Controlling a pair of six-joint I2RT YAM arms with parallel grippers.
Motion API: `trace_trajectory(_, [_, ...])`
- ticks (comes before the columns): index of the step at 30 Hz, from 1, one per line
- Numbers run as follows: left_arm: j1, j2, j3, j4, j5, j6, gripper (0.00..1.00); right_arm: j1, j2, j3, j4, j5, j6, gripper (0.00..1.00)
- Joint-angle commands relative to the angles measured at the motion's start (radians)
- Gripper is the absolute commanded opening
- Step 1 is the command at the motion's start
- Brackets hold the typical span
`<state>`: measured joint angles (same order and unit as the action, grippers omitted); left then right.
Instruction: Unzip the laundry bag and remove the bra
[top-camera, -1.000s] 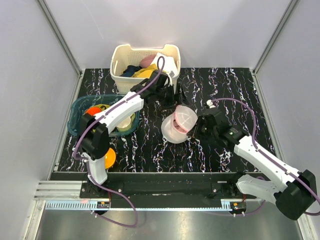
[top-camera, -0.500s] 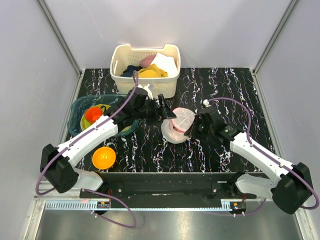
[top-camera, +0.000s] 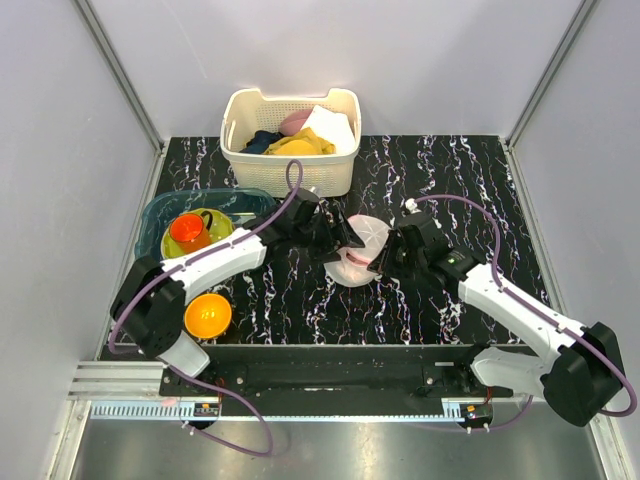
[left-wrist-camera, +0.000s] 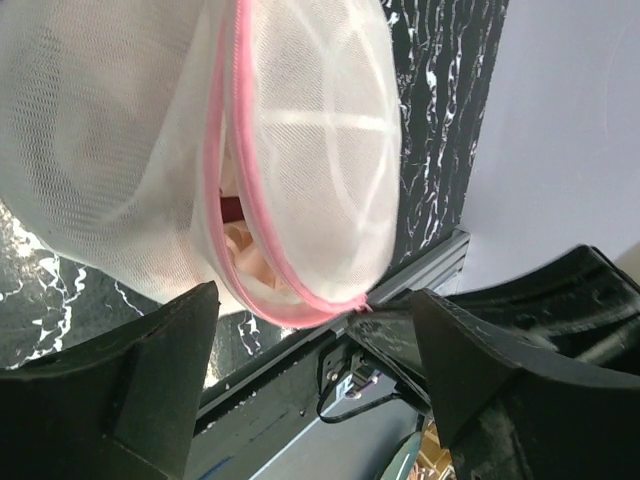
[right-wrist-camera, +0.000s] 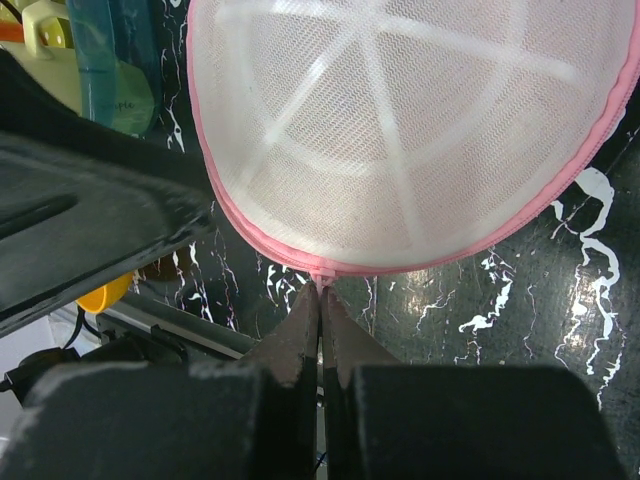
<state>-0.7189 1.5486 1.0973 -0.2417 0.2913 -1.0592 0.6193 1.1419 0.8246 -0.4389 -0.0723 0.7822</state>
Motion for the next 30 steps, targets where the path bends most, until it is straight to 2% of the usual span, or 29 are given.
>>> trace_trajectory(1, [-0.004, 0.048, 0.052, 0.073, 0.003, -0.027, 0.76, 0.005, -0.027, 0.018, 0.016, -0.004, 0.005, 0.00])
trace_trajectory(2, [-0.004, 0.053, 0.059, 0.073, 0.002, -0.027, 0.71, 0.003, -0.030, 0.018, 0.016, -0.004, 0.005, 0.00])
trace_trajectory(5, [-0.004, 0.061, 0.090, 0.047, -0.015, -0.004, 0.42, 0.005, -0.040, 0.007, 0.009, -0.001, 0.005, 0.00])
trace_trajectory(6, [-0.002, 0.062, 0.096, 0.038, -0.023, 0.004, 0.17, 0.003, -0.042, 0.004, 0.000, 0.002, 0.005, 0.00])
trace_trajectory(7, [0.001, 0.058, 0.107, 0.010, -0.027, 0.013, 0.05, 0.003, -0.045, -0.002, -0.006, 0.003, 0.002, 0.00])
trace_trajectory(8, [0.004, 0.056, 0.116, -0.004, -0.029, 0.031, 0.00, 0.003, -0.054, -0.007, -0.012, 0.008, 0.000, 0.00])
trace_trajectory(16, [0.087, -0.015, 0.168, -0.062, -0.021, 0.105, 0.00, 0.002, -0.116, -0.059, -0.138, 0.095, -0.034, 0.00])
trace_trajectory(23, [0.111, 0.128, 0.338, -0.113, 0.052, 0.186, 0.00, 0.010, -0.192, -0.001, -0.254, 0.085, -0.011, 0.00])
trace_trajectory(29, [0.108, 0.295, 0.525, -0.146, 0.080, 0.232, 0.00, 0.019, -0.168, 0.050, -0.222, 0.051, -0.017, 0.00])
trace_trajectory(30, [0.107, 0.318, 0.545, -0.178, 0.088, 0.241, 0.21, 0.017, -0.157, 0.045, -0.207, 0.046, -0.015, 0.00])
